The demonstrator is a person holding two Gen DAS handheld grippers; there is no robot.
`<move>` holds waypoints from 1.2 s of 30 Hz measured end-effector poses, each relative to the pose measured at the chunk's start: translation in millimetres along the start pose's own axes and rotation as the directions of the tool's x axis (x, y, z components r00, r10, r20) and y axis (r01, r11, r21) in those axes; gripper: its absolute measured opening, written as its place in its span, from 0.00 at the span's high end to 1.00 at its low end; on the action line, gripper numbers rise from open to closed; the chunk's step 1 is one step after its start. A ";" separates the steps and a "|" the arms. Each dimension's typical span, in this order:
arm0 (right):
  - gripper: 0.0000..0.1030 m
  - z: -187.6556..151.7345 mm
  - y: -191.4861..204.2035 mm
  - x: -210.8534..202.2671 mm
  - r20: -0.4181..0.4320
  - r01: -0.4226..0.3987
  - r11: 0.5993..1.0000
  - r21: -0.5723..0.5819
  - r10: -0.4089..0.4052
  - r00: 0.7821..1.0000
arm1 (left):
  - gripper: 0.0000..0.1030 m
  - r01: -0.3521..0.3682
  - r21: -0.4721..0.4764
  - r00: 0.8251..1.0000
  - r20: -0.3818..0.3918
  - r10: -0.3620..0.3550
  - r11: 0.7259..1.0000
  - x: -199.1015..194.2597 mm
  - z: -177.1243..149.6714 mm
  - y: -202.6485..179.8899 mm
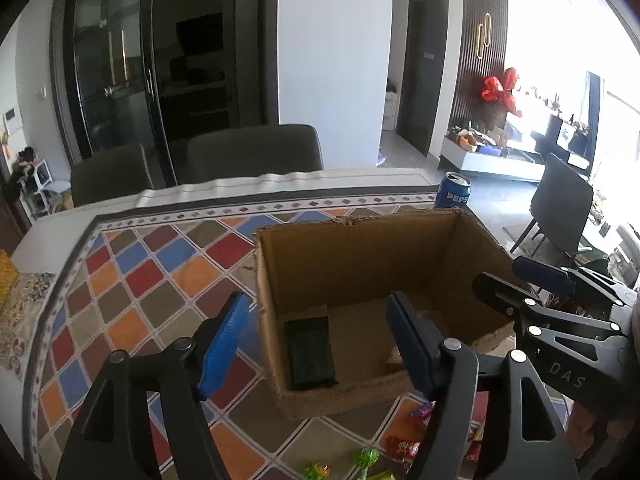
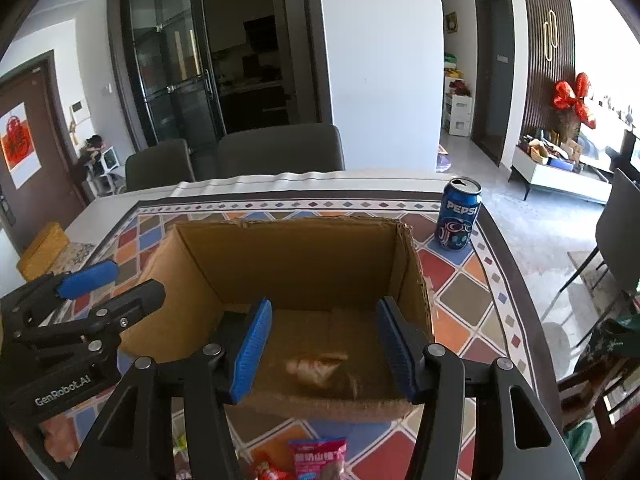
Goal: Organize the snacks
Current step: 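Carry both snacks into the cardboard box and open both tools to drop them, then move both tools back down toward the remaining snacks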
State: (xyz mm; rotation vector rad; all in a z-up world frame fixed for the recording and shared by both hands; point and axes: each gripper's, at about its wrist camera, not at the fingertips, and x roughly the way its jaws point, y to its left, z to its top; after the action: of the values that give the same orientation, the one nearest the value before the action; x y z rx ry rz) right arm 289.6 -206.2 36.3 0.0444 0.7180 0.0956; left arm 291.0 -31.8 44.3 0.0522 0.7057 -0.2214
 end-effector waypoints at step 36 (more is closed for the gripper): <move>0.46 -91.3 52.3 -27.1 -0.132 -0.131 0.984 -0.120 0.115 0.985 | 0.31 -0.009 0.102 0.996 -0.090 0.018 0.995 -42.2 -106.5 16.5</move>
State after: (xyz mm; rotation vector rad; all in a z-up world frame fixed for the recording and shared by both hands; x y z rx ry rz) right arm 205.4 -156.2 -10.8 -0.0406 0.8325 0.2645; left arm 195.5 5.1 -9.8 0.1644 0.7844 -0.2432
